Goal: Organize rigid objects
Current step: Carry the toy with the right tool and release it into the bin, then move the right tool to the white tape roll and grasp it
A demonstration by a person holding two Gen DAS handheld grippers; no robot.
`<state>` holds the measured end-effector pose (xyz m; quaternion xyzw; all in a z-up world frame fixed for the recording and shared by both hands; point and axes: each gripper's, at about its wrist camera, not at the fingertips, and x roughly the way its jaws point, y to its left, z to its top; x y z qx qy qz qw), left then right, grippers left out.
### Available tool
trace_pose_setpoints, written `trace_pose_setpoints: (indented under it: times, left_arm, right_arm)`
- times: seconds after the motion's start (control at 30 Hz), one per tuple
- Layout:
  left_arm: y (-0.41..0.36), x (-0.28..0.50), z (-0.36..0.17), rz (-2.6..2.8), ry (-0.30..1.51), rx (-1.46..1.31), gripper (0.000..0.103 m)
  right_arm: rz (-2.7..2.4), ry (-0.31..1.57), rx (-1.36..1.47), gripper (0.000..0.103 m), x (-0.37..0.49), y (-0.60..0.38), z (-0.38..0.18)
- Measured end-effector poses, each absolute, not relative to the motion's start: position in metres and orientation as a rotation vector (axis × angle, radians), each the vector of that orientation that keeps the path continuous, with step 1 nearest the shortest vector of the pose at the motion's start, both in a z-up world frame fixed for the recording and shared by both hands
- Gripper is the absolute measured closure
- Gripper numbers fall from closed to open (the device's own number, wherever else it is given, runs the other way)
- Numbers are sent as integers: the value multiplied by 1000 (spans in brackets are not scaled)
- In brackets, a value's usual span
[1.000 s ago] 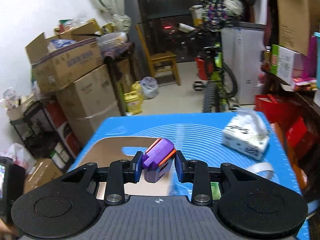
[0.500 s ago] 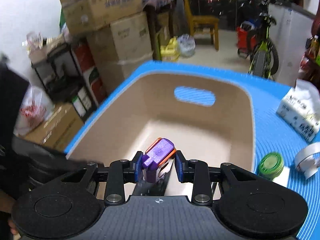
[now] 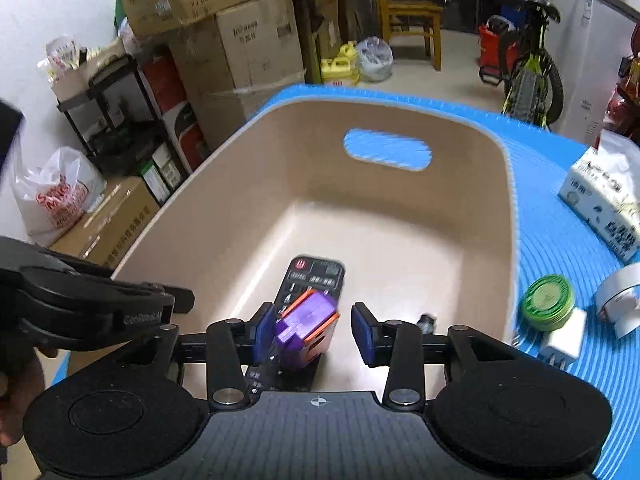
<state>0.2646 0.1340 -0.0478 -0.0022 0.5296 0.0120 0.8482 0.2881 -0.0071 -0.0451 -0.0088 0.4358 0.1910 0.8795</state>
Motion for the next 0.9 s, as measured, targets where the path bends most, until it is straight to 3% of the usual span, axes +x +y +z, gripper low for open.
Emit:
trace_pose_setpoints:
  times: [0.1, 0.37, 0.9]
  left_arm:
    - [134, 264, -48, 25, 1116, -5, 94]
    - [134, 264, -48, 26, 1116, -6, 94]
    - [133, 264, -49, 29, 1118, -1, 94]
  right_arm:
    - [383, 851, 3, 42, 284, -27, -25]
    - [231, 705, 17, 39, 287, -100, 13]
    - [-105, 847, 46, 33, 363, -238, -34]
